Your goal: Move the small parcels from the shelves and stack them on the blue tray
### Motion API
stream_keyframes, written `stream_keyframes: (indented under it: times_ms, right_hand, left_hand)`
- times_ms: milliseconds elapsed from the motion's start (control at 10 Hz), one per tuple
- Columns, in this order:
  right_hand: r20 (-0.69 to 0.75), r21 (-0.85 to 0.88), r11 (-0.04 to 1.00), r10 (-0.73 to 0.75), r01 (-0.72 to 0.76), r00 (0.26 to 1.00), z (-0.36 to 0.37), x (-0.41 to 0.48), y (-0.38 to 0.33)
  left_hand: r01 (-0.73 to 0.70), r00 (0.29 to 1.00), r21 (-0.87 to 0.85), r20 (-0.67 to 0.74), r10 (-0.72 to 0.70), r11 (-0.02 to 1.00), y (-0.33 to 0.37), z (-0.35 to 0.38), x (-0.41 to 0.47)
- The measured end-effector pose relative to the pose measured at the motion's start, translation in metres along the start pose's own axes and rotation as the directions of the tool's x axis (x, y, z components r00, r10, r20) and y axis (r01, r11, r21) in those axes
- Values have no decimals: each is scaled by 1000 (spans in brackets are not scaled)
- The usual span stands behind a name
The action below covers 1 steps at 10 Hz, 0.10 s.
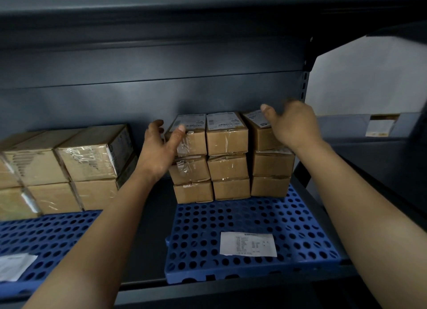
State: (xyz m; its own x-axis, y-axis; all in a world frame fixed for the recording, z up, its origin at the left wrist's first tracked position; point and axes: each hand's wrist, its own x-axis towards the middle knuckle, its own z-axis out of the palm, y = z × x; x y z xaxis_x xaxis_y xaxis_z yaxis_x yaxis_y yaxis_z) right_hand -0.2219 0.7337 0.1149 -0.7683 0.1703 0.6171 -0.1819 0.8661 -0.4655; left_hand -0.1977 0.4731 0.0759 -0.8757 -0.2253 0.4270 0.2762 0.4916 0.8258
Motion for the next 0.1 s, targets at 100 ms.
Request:
stream_keyframes:
  times_ms: [100]
  right_hand:
    - [-11, -67, 990, -128, 127, 992, -5, -7, -15]
  left_hand:
    - [-118, 990, 148, -65, 128, 982, 13, -3, -4]
